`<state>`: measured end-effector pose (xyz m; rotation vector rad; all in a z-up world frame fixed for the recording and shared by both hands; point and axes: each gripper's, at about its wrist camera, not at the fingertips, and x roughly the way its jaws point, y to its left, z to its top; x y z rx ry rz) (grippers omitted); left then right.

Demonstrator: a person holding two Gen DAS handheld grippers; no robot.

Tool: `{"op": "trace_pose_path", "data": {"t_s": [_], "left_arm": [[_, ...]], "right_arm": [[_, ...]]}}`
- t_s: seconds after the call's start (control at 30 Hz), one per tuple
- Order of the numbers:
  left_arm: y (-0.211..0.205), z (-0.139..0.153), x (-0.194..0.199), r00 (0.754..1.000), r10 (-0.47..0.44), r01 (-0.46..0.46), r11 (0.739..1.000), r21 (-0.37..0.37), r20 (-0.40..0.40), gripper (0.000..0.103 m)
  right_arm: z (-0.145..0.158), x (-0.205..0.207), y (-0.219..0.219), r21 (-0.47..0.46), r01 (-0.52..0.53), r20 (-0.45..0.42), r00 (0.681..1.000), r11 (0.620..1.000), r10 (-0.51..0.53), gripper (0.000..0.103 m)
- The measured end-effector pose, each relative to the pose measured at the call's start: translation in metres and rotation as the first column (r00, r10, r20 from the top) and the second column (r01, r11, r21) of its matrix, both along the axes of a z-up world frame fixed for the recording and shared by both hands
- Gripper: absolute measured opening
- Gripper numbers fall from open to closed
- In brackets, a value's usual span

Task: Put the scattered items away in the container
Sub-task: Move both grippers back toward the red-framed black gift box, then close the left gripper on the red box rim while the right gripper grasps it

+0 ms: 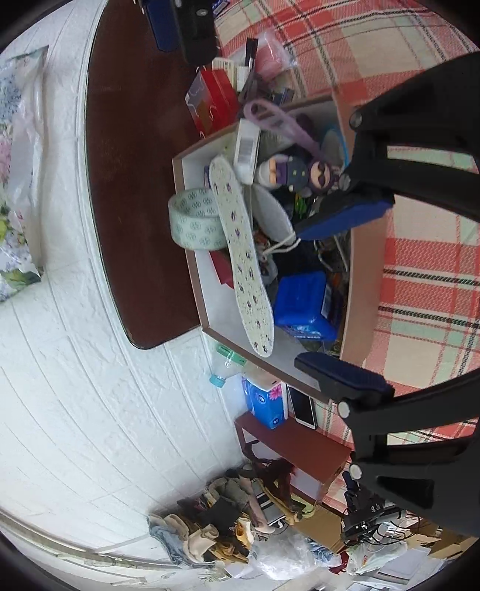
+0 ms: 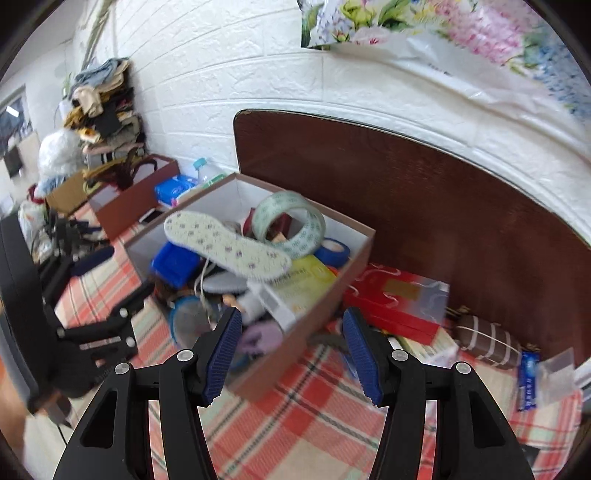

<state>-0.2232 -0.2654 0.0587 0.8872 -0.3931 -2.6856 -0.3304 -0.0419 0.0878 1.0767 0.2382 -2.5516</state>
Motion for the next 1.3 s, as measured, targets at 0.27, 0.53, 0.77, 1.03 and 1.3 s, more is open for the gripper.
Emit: {"op": "trace_pose_path", "data": {"t_s": [0.27,0.53,0.77,1.03,1.3], "left_arm": [[0.101,0.002,0.057,0.970,-0.241,0.241,0.970,-0.002,-0.002,0.074],[0.245,-0.047,0.082,0.892,-0.445,0.439,0.895,0.085,0.083,0.075],[0.340,-0.085,0.095,0.834,-0.519,0.508,0.855,0.104,0.188,0.075],[0.378,-0.102,0.064,0.838,-0.462,0.405,0.883,0.236,0.291,0.059],[0.400,-0.116,0.060,0.855,-0.420,0.376,0.906,0.195,0.303,0.059]], "right_arm": [[-0.018,0.129,0.117,0.152,0.019,-0.025,1.000,0.988,-0.015,0.058],[-0.071,0.222,0.249,0.282,0.234,0.063,0.963,0.930,-0.262,0.058],[-0.110,0.240,0.317,0.232,0.392,0.159,0.888,0.890,-0.432,0.058],[-0.129,0.213,0.337,0.147,0.475,0.240,0.834,0.868,-0.497,0.058],[-0.145,0.206,0.339,0.120,0.494,0.264,0.820,0.861,-0.507,0.058]]}}
